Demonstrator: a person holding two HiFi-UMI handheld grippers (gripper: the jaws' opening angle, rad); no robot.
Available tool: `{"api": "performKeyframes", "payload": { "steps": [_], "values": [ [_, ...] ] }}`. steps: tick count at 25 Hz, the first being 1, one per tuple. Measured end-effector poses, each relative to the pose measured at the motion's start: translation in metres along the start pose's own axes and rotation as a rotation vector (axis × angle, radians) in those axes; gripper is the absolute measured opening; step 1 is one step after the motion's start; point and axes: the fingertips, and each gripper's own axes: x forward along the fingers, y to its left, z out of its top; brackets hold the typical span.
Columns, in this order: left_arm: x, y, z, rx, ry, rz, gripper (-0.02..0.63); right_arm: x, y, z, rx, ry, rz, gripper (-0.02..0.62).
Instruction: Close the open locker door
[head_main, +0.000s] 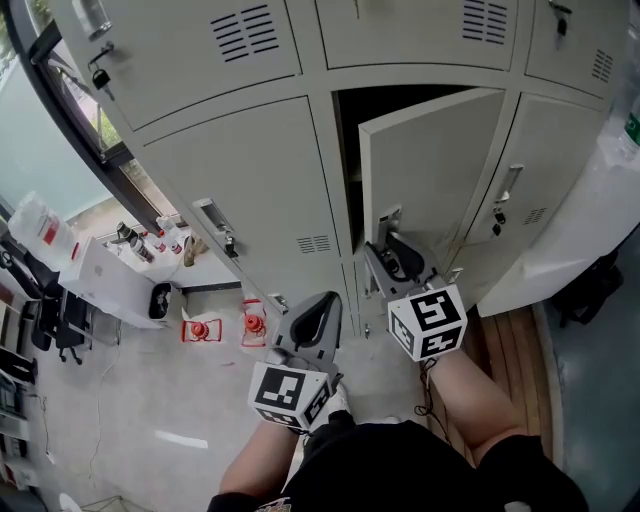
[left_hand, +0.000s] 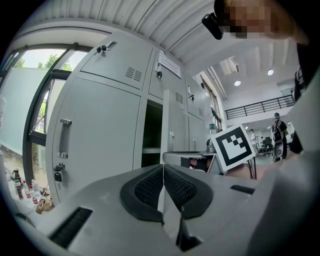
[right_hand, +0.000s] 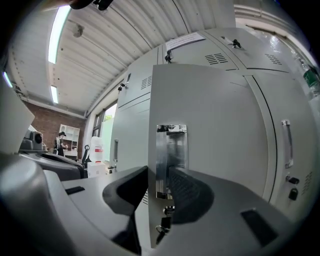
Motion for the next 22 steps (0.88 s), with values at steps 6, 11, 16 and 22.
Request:
{"api": "performKeyframes", "payload": {
  "steps": [6,11,16,22],
  "values": [
    [0.012,0.023,-0.005,-0.007,0.018,-0.024,0.018,0.030,-0.005,0.001,0.004,0.005,-0.020,0.184],
    [0.019,0.039,-0.004,0.000,0.015,-0.035,0.018,0.051,-0.010,0.002,0.003,0.012,-0.030,0.183],
    [0.022,0.051,-0.004,-0.014,0.018,-0.030,0.018,0.068,-0.013,0.002,-0.003,0.022,-0.030,0.153],
    [0.026,0.061,-0.006,-0.018,0.019,-0.032,0.018,0.082,-0.020,0.002,0.002,0.027,-0.033,0.153]
  ]
}}
